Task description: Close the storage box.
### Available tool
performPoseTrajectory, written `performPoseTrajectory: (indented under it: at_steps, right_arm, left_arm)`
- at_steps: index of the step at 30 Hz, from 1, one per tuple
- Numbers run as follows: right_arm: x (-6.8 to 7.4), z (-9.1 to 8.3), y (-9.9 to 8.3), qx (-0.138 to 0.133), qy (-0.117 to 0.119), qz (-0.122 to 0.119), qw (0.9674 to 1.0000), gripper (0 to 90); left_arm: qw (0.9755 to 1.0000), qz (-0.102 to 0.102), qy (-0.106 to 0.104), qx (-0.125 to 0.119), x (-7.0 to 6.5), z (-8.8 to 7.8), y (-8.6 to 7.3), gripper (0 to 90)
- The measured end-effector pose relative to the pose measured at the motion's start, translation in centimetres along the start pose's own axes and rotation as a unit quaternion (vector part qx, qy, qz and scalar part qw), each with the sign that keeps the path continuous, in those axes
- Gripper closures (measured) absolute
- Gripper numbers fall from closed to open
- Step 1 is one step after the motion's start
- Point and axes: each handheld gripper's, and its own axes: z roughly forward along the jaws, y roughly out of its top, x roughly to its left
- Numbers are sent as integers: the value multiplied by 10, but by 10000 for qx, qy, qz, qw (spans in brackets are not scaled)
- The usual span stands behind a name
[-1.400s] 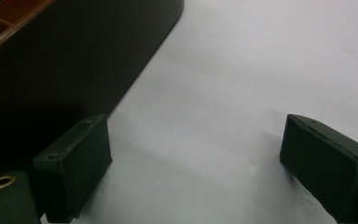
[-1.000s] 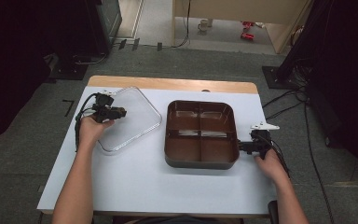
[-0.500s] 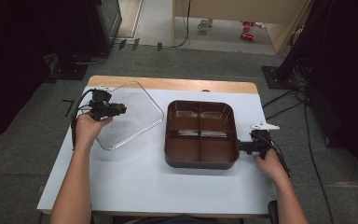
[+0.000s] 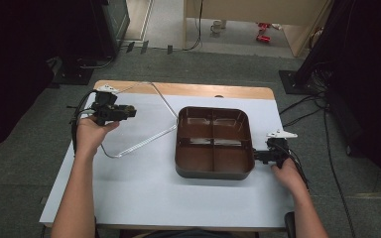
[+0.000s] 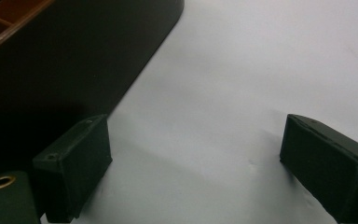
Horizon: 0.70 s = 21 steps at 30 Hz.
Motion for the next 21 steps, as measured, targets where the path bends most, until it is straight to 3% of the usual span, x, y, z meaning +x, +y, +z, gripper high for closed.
performPoseTrajectory:
  at_steps: [4,14,18,21]
  right_arm:
    - [0,0,0,1,2,-7,10000,82]
    - [0,0,0,0,-1,-4,10000,82]
    - [0,0,0,8,5,4,10000,82]
    - [0,0,0,4,1,-8,10000,81]
  left_arm:
    - [9999,122,66,-70,-12,-3,6,595]
    - [9982,456,-348,-179,-43,-4,16,595]
    - [9963,450,-692,-241,-54,1,20,595]
    - [9951,634,-722,-229,-66,8,22,595]
